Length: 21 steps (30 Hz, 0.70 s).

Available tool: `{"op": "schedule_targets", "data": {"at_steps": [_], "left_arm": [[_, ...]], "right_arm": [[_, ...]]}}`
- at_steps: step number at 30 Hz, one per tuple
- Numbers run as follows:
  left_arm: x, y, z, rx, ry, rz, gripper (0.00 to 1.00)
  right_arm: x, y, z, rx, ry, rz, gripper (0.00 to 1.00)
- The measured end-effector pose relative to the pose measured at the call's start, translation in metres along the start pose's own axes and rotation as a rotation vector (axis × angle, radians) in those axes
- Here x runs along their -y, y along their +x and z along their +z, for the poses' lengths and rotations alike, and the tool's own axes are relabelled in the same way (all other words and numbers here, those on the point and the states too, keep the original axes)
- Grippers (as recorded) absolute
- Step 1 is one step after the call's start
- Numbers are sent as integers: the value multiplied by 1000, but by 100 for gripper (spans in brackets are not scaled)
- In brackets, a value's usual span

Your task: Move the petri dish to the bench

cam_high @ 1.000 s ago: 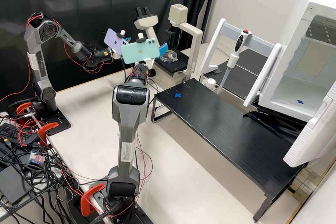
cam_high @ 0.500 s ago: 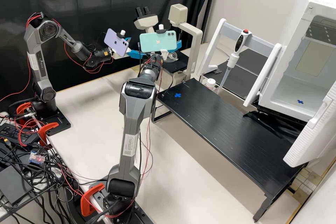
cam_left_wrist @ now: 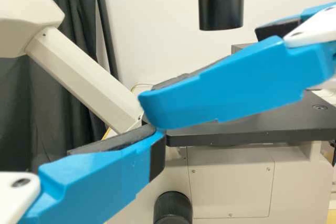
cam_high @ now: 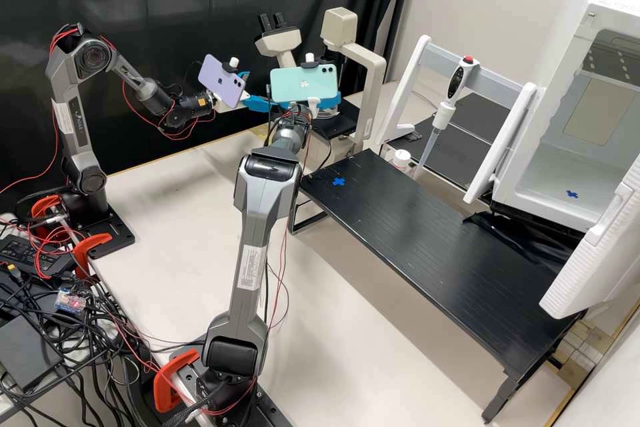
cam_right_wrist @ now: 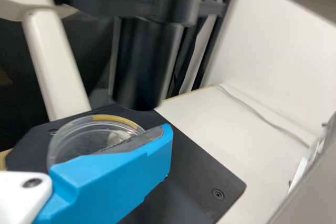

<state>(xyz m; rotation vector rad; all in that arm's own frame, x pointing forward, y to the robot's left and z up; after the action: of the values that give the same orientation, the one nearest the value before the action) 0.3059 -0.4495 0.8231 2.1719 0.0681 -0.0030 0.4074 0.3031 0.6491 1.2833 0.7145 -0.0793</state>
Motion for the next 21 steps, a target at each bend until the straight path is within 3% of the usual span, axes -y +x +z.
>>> {"op": "schedule_targets", "data": {"at_steps": [3, 7, 14, 21], "left_arm": [[0, 0, 0, 0, 0, 0, 100], [0, 0, 0, 0, 0, 0, 100], [0, 0, 0, 0, 0, 0, 100], [0, 0, 0, 0, 0, 0, 100]], "right_arm": [[-9, 6, 4, 8, 56, 4, 100], [-12, 11, 10, 18, 97, 1, 100], [-5, 12, 15, 41, 98, -30, 100], [9, 14, 25, 76, 136, -47, 100]]}}
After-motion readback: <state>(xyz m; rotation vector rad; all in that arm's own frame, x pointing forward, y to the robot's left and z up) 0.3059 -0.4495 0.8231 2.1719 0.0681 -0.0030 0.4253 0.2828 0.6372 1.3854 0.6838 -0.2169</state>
